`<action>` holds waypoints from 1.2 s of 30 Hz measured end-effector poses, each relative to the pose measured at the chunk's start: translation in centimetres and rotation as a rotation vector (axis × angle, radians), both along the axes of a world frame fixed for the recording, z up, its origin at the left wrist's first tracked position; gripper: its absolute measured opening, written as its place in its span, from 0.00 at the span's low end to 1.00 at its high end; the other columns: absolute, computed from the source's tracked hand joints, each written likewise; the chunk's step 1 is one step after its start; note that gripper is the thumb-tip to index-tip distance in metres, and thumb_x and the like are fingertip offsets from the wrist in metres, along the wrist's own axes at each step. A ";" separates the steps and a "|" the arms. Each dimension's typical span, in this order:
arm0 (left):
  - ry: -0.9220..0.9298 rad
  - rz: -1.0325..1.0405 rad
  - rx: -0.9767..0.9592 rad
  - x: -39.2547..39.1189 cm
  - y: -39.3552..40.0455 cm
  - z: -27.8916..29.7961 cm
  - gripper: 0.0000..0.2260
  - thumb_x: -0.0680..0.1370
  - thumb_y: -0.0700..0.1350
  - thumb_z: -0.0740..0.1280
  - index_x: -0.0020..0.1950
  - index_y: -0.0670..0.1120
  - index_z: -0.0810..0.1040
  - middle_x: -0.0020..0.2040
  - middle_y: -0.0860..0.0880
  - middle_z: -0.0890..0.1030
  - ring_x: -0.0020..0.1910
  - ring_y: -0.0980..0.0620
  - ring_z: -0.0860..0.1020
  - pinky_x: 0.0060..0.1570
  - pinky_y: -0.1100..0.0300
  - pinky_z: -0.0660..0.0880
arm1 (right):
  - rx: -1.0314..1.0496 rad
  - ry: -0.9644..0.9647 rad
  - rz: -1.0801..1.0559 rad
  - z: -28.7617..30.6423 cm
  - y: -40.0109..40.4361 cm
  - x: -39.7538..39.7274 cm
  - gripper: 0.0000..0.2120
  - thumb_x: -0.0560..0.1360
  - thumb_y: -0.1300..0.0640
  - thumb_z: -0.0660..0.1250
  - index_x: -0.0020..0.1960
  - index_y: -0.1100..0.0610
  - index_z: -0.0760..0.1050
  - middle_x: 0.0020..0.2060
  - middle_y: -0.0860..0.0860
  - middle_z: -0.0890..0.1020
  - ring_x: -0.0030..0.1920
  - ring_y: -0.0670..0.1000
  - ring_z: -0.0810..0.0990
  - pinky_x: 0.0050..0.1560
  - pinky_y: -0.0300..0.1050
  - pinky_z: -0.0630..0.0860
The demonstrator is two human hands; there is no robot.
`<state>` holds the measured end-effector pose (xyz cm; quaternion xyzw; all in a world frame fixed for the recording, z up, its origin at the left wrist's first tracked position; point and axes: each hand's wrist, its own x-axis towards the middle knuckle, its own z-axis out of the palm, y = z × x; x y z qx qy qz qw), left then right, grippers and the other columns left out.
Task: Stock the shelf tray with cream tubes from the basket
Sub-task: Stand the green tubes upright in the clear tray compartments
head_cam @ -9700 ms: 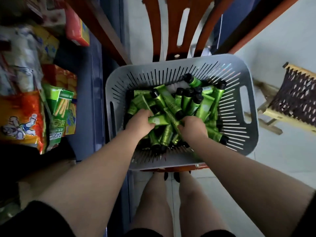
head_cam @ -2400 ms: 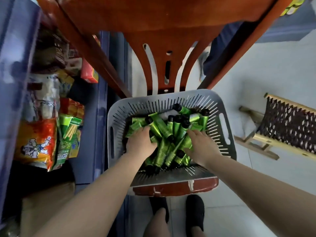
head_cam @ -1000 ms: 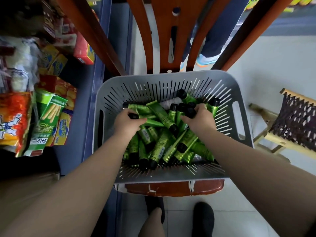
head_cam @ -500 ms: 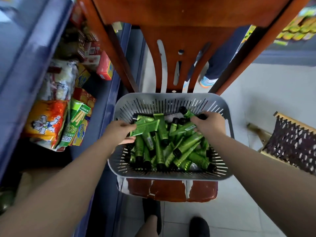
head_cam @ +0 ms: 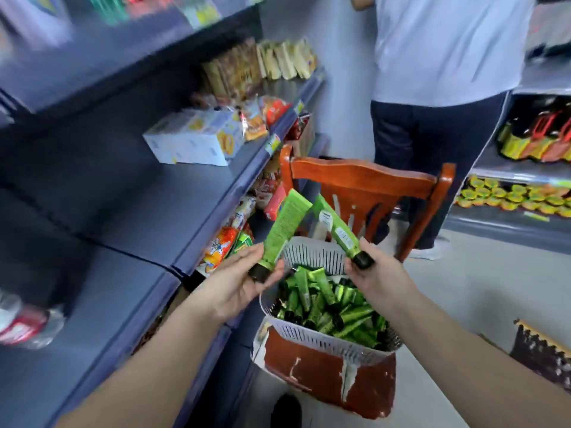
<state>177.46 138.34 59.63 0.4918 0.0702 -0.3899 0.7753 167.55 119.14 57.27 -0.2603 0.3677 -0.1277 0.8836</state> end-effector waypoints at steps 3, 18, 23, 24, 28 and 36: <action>-0.163 -0.068 -0.153 -1.0 3.0 5.5 0.28 0.66 0.43 0.76 0.61 0.35 0.72 0.47 0.39 0.81 0.40 0.48 0.83 0.39 0.58 0.81 | 0.139 -0.215 0.094 6.3 3.4 -0.1 0.06 0.79 0.62 0.60 0.50 0.64 0.73 0.46 0.58 0.76 0.42 0.52 0.76 0.34 0.38 0.80; -0.778 0.132 0.230 -5.7 16.0 28.4 0.12 0.72 0.32 0.68 0.49 0.43 0.70 0.36 0.50 0.75 0.30 0.57 0.77 0.33 0.58 0.80 | -0.463 -0.612 0.629 28.1 17.7 1.4 0.08 0.76 0.68 0.62 0.50 0.56 0.70 0.36 0.53 0.74 0.34 0.49 0.73 0.33 0.40 0.73; -0.961 0.423 0.375 -7.1 22.2 33.0 0.08 0.75 0.41 0.68 0.50 0.42 0.71 0.37 0.48 0.74 0.29 0.56 0.77 0.34 0.55 0.81 | -0.466 -0.709 0.698 32.4 25.1 2.3 0.05 0.80 0.55 0.58 0.48 0.54 0.72 0.32 0.53 0.76 0.31 0.50 0.72 0.33 0.43 0.70; -0.983 0.480 0.413 -7.3 23.7 33.9 0.11 0.75 0.44 0.68 0.52 0.41 0.70 0.39 0.47 0.74 0.30 0.55 0.78 0.35 0.53 0.82 | -0.464 -0.739 0.728 33.0 26.6 2.3 0.05 0.80 0.55 0.58 0.48 0.54 0.72 0.33 0.53 0.76 0.31 0.50 0.73 0.33 0.43 0.70; -1.002 0.618 0.496 -8.6 30.0 37.3 0.11 0.77 0.49 0.66 0.48 0.42 0.70 0.39 0.45 0.75 0.29 0.53 0.80 0.34 0.52 0.81 | -0.465 -0.870 0.822 35.3 32.9 2.3 0.05 0.80 0.58 0.58 0.51 0.56 0.72 0.33 0.54 0.77 0.31 0.50 0.73 0.32 0.43 0.70; -0.998 0.775 0.695 -13.6 41.5 41.3 0.10 0.78 0.49 0.64 0.51 0.42 0.73 0.38 0.45 0.78 0.27 0.52 0.80 0.31 0.54 0.81 | -0.359 -1.016 1.123 39.3 45.0 1.9 0.06 0.79 0.62 0.59 0.52 0.59 0.74 0.38 0.54 0.80 0.34 0.48 0.77 0.32 0.40 0.77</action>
